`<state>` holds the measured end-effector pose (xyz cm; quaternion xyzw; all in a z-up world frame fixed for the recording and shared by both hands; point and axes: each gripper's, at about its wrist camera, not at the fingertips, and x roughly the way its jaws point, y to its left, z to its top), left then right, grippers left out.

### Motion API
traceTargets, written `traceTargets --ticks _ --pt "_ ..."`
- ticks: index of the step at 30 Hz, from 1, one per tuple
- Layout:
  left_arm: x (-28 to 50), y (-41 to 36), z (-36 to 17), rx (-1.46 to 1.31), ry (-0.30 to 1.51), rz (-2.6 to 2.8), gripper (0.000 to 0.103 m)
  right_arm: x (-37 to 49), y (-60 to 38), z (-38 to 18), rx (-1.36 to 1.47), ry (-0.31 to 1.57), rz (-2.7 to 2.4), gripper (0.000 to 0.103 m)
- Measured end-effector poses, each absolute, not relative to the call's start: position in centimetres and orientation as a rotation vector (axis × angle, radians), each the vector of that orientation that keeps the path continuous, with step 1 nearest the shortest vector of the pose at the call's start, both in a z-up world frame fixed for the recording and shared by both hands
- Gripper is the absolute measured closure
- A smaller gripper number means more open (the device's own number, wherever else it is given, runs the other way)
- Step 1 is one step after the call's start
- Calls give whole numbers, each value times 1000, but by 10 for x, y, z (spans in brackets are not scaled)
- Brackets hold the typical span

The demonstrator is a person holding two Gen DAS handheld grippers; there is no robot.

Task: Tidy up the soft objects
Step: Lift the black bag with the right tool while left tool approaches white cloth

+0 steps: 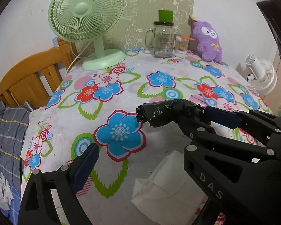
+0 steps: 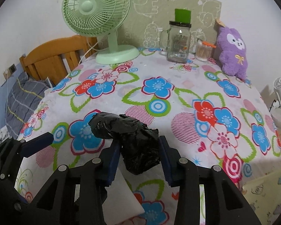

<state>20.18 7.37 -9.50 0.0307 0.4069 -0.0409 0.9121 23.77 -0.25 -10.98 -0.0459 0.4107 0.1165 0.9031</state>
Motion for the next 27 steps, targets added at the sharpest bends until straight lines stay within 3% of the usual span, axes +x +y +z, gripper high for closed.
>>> traceTargets --ticks 27 --pt "155 36 -93 90 797 -119 1 170 -51 -94 -35 803 127 60"
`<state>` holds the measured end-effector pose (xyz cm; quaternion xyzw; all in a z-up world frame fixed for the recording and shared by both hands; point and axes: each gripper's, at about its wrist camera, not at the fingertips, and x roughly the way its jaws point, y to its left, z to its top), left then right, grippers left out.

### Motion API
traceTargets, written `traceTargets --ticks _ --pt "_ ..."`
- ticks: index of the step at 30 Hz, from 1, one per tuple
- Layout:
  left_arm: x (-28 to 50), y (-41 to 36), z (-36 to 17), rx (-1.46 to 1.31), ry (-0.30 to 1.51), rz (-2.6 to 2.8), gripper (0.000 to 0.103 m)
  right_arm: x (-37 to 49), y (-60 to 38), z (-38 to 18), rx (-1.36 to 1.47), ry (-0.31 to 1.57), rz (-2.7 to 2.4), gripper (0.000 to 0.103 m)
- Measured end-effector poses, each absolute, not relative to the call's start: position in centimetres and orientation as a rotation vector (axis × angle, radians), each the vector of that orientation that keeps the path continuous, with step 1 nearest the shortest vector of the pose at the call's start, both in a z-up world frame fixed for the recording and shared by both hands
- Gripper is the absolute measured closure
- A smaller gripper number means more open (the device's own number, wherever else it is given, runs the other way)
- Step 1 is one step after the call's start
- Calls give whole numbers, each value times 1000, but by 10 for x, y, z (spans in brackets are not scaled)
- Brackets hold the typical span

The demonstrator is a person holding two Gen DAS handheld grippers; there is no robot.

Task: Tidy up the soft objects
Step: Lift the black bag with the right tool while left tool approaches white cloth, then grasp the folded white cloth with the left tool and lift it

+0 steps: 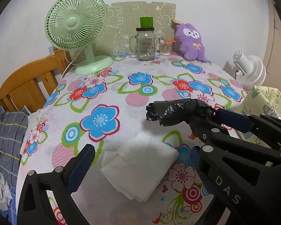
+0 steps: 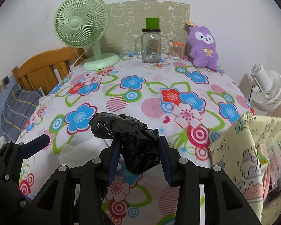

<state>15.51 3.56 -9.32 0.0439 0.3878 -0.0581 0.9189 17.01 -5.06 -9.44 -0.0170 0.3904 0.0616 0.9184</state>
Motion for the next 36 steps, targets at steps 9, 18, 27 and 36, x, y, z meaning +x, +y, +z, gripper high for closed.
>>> traceTargets --ticks 9,18,27,36 --pt "158 31 -108 126 824 -119 1 167 -57 -112 -18 836 99 60" --pt "169 34 -125 145 856 -107 1 175 -61 -122 -1 860 73 60" --pt "173 35 -131 131 887 -131 6 179 -59 -129 -3 881 74 60" --pt "166 31 -130 142 874 -154 31 177 -59 -130 -6 885 74 60"
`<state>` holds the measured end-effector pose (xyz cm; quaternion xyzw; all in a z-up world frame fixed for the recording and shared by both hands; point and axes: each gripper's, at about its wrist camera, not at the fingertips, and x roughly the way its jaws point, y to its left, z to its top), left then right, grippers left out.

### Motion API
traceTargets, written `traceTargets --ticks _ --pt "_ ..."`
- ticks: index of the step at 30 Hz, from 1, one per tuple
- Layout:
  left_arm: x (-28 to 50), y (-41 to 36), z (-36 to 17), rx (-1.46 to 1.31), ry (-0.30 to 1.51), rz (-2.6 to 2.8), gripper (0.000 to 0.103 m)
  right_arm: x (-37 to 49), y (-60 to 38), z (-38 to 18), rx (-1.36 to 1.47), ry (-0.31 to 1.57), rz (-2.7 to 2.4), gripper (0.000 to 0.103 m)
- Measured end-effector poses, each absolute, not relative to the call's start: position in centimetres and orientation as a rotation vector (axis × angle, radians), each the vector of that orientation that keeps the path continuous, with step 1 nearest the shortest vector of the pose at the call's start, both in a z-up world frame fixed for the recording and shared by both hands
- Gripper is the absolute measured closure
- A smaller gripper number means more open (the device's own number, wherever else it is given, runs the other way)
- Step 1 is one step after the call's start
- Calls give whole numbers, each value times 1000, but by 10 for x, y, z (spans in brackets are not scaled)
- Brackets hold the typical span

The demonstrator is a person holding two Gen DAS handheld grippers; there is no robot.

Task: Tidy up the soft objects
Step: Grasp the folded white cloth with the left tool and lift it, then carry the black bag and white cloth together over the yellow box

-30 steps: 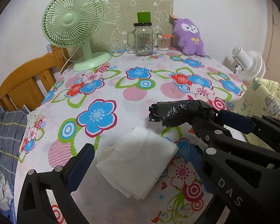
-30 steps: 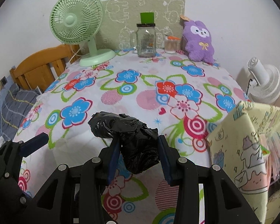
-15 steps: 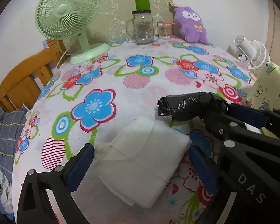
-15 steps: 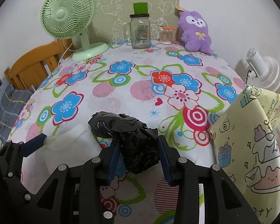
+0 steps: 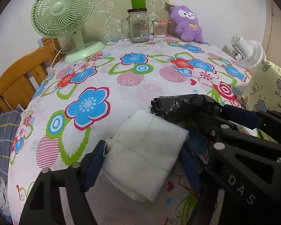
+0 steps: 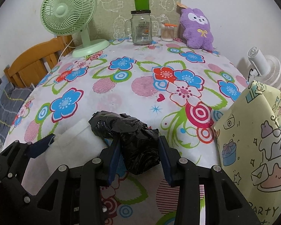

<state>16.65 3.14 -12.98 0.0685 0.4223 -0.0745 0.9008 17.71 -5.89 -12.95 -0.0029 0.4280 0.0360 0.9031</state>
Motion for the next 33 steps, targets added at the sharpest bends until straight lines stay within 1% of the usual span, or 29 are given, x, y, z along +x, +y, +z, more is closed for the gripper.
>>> traceTargets --ticks 3,8,21,33 --pt "163 31 -127 138 867 -158 38 175 -59 -129 -3 884 73 60" --pt "159 32 -122 109 862 -169 43 169 -60 -126 -3 875 74 60" --pt "144 30 -106 111 807 -155 45 156 -61 -115 -3 846 82 60" --pt "127 24 -79 99 742 -150 45 141 -66 -87 3 781 77 60"
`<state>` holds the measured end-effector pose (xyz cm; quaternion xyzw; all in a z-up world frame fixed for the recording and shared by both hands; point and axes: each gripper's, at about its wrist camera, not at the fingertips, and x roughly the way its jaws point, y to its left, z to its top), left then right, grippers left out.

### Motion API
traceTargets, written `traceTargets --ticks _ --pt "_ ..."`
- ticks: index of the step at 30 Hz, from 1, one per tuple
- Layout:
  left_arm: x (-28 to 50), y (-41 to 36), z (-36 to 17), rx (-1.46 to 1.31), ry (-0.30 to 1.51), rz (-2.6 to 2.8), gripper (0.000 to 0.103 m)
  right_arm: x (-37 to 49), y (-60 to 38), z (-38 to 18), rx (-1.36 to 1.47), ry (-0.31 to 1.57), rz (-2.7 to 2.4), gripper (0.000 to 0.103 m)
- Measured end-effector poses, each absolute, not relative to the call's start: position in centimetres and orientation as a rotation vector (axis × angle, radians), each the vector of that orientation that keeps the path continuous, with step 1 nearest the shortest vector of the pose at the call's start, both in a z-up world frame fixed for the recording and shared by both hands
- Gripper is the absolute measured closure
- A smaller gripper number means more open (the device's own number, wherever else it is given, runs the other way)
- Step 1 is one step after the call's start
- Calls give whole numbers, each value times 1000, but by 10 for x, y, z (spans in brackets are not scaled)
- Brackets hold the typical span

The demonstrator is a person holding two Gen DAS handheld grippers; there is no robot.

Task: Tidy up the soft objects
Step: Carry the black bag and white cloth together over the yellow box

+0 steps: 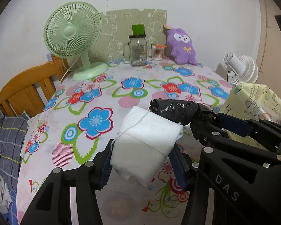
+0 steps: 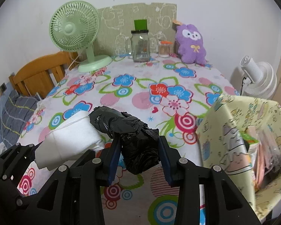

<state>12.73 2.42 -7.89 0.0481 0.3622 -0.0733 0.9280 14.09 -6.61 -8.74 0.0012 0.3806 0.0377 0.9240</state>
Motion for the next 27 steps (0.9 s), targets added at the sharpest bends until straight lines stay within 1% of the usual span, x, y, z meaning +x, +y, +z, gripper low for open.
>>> traceTargets --ticks 27 --pt "95 -19 -32 90 641 -177 45 103 -107 -32 -24 663 53 60"
